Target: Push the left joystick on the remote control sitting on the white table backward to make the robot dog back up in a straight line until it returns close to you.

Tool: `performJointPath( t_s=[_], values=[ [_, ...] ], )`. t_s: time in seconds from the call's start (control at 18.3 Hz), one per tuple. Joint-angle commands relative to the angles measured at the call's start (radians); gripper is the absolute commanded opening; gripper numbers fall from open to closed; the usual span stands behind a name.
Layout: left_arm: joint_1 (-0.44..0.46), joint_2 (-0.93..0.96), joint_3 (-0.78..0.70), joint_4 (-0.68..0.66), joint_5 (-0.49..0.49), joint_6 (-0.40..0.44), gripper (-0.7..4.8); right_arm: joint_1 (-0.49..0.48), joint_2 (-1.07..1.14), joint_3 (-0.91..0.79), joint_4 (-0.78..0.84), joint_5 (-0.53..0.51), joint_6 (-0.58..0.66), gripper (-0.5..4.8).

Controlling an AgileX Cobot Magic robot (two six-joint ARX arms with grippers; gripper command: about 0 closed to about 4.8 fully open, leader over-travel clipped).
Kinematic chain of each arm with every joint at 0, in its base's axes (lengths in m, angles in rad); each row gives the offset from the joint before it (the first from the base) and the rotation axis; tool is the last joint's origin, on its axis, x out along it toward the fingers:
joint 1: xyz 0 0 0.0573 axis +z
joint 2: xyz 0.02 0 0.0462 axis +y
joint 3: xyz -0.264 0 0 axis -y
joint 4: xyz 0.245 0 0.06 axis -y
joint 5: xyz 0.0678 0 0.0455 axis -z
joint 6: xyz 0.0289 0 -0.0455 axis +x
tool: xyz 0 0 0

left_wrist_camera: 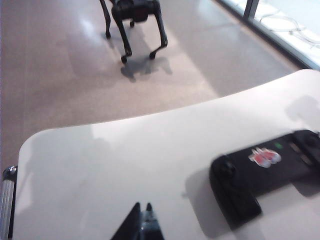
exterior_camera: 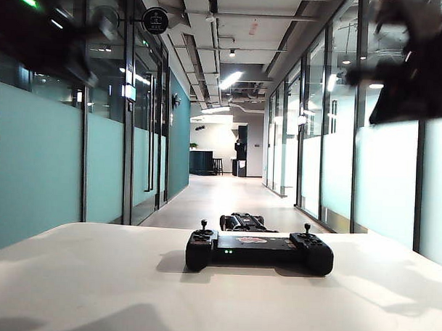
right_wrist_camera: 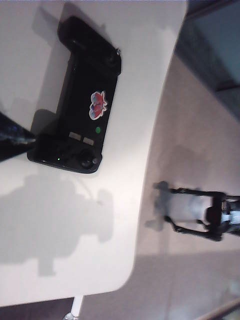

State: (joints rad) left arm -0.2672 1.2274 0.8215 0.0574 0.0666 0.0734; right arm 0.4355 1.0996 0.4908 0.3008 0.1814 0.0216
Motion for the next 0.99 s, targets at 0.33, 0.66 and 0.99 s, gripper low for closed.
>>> performJointPath(
  t_s=[0.33,0.66,0.99],
  values=[
    [0.000,-0.386,-0.317,0.057,-0.045,-0.003,-0.05,0.001,-0.230,-0.090,-0.098,-0.027,-0.027,-0.02],
    [0.000,-0.662,-0.547,0.056,-0.049,-0.003,-0.05,0.001,-0.394,-0.203,-0.103,-0.046,-0.027,-0.02],
    [0.000,-0.904,-0.721,0.040,-0.064,-0.003,-0.05,0.001,-0.550,-0.279,-0.169,-0.054,-0.027,-0.02]
  ],
)
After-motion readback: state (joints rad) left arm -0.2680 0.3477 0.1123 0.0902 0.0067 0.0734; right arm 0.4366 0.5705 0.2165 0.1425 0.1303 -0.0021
